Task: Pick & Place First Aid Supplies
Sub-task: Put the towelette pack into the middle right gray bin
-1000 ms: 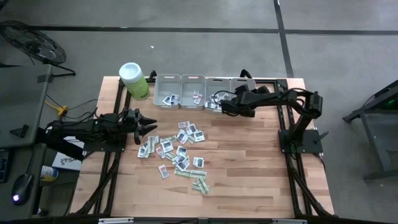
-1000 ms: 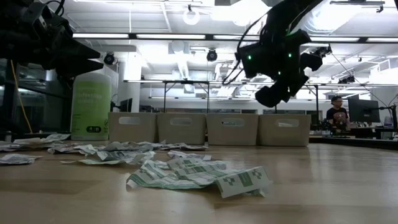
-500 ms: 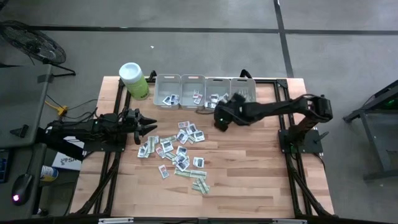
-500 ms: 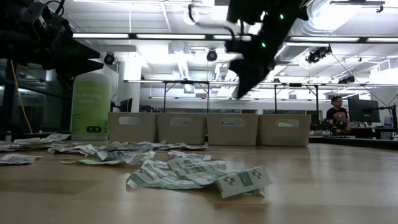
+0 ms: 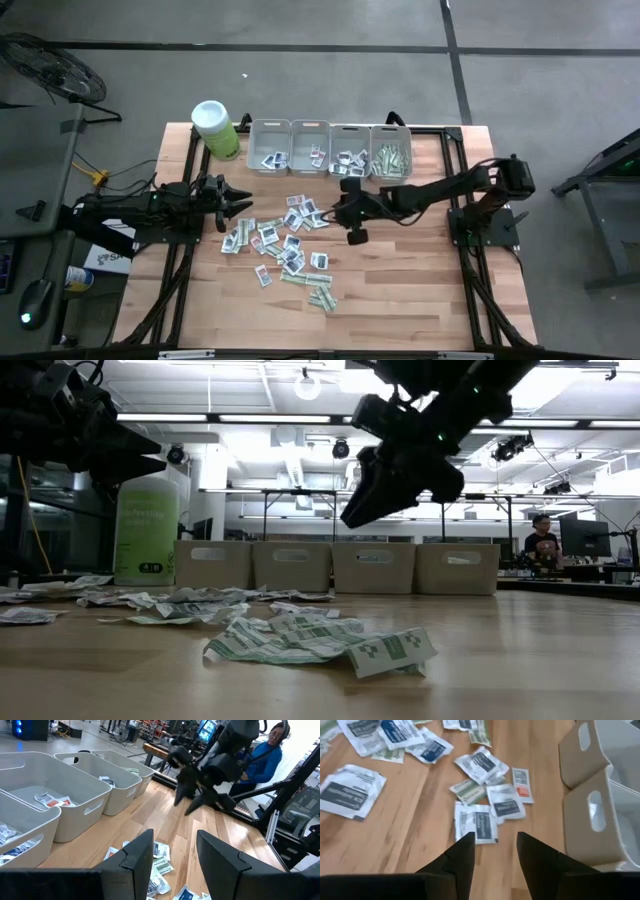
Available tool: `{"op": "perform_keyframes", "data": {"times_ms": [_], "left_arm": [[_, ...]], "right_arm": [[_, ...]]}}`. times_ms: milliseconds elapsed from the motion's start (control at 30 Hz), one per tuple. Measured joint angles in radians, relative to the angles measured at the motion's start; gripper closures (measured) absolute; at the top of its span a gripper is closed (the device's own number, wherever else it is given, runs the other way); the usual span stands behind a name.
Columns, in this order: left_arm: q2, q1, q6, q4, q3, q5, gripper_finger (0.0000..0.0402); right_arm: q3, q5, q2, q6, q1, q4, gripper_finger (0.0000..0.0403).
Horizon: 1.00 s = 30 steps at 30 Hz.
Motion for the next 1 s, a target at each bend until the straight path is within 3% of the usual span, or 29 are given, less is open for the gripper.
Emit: {"op": "perform_keyframes", "data": {"times_ms": [433, 1000], "left_arm": [[0.000, 0.000, 0.000, 0.000, 0.000, 0.000, 0.0252], [0.000, 0.000, 0.000, 0.000, 0.000, 0.000, 0.0252]], "right_arm": [[-0.067, 0.062, 0.077, -0.017, 0.026, 0.200, 0.0263], [0.018, 0.056, 0.271, -0.133, 0.043, 0.221, 0.0263]]}}
